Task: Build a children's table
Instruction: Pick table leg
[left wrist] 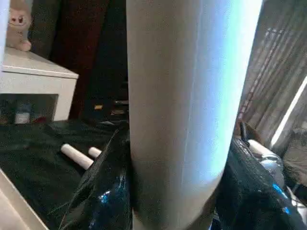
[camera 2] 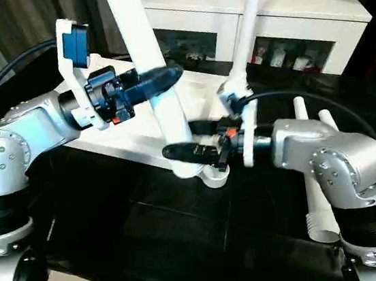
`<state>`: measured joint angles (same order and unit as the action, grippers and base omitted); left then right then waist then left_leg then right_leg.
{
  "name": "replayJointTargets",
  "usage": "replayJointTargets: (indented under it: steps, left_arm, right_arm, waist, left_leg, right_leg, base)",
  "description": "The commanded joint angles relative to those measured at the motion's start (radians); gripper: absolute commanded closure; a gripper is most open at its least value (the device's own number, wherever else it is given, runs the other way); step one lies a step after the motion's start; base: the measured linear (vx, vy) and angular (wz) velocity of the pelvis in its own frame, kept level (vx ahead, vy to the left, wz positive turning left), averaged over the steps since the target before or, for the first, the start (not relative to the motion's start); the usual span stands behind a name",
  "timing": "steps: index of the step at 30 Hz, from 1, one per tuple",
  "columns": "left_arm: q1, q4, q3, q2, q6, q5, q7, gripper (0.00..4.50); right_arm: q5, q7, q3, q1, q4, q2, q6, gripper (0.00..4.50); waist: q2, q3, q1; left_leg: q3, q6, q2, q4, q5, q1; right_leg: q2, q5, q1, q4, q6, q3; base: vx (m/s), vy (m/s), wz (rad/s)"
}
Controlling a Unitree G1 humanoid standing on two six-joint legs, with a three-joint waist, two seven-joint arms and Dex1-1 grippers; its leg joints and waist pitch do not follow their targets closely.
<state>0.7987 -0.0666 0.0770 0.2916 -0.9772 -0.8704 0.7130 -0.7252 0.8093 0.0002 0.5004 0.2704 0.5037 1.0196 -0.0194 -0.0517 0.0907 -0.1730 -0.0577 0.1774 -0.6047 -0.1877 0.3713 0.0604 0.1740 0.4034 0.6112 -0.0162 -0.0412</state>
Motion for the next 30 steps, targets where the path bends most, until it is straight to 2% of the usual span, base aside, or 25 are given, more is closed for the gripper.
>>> replayJointTargets:
  steps: [1, 6, 11, 16, 17, 19, 21, 30]
  left_arm:
    - [0.025, -0.028, -0.009, 0.003, 0.001, -0.014, 0.015, 2.62]
    - [0.019, -0.039, -0.042, 0.019, 0.010, 0.006, 0.048, 2.62]
    - [0.021, -0.043, -0.064, 0.028, 0.013, 0.015, 0.071, 2.62]
    - [0.017, -0.054, -0.083, 0.033, 0.013, 0.017, 0.086, 2.62]
    - [0.017, -0.056, -0.086, 0.034, 0.013, 0.017, 0.088, 2.62]
    - [0.015, -0.059, -0.094, 0.038, 0.014, 0.019, 0.094, 2.62]
    - [0.015, -0.060, -0.101, 0.041, 0.014, 0.023, 0.100, 2.62]
    - [0.018, -0.067, -0.131, 0.058, 0.019, 0.029, 0.142, 2.62]
  right_arm:
    - [-0.003, -0.011, 0.003, -0.002, 0.008, 0.013, 0.014, 1.38]
    - [-0.001, -0.003, 0.015, 0.007, 0.010, 0.005, 0.015, 1.82]
    - [-0.004, 0.006, 0.033, 0.024, 0.004, 0.007, 0.014, 2.03]
    - [0.008, 0.010, 0.051, 0.033, 0.001, 0.004, -0.011, 2.22]
    - [0.007, 0.011, 0.053, 0.034, 0.000, 0.003, -0.012, 1.68]
    - [0.005, 0.015, 0.057, 0.038, 0.000, 0.000, -0.012, 1.59]
    - [0.000, 0.025, 0.062, 0.041, 0.005, 0.001, -0.012, 1.23]
    - [0.000, 0.047, 0.079, 0.053, 0.001, 0.012, -0.029, 1.01]
  waist:
    - [-0.001, 0.066, 0.004]
    - [0.000, 0.066, 0.003]
    - [-0.002, 0.066, 0.004]
    - [-0.003, 0.067, 0.003]
    - [-0.002, 0.066, 0.003]
    - [-0.004, 0.066, 0.004]
    - [-0.004, 0.066, 0.004]
    - [-0.002, 0.066, 0.003]
  left_leg:
    - [0.011, -0.019, 0.039, 0.066, -0.115, -0.013]
    - [0.010, -0.022, 0.038, 0.066, -0.118, -0.012]
    - [0.010, -0.023, 0.039, 0.067, -0.120, -0.013]
    - [0.010, -0.024, 0.039, 0.066, -0.111, -0.013]
    - [0.010, -0.024, 0.039, 0.066, -0.112, -0.013]
    - [0.010, -0.023, 0.039, 0.066, -0.110, -0.012]
    - [0.010, -0.023, 0.039, 0.066, -0.110, -0.012]
    - [0.010, -0.025, 0.038, 0.066, -0.116, -0.013]
  right_leg:
    - [0.066, 0.191, -0.053, -0.063, -0.162, 0.038]
    - [0.067, 0.188, -0.054, -0.063, -0.162, 0.039]
    - [0.067, 0.208, -0.053, -0.064, -0.153, 0.039]
    - [0.067, 0.183, -0.053, -0.061, -0.158, 0.039]
    - [0.067, 0.184, -0.053, -0.061, -0.159, 0.039]
    - [0.068, 0.190, -0.054, -0.062, -0.159, 0.039]
    - [0.067, 0.186, -0.054, -0.060, -0.162, 0.039]
    - [0.066, 0.197, -0.053, -0.061, -0.155, 0.039]
  base:
    - [0.000, 0.000, 0.00]
    - [0.000, 0.000, 0.00]
    - [0.000, 0.000, 0.00]
    - [0.000, 0.000, 0.00]
    - [0.000, 0.000, 0.00]
    - [0.000, 0.000, 0.00]
    - [0.000, 0.000, 0.00]
    - [0.000, 0.000, 0.00]
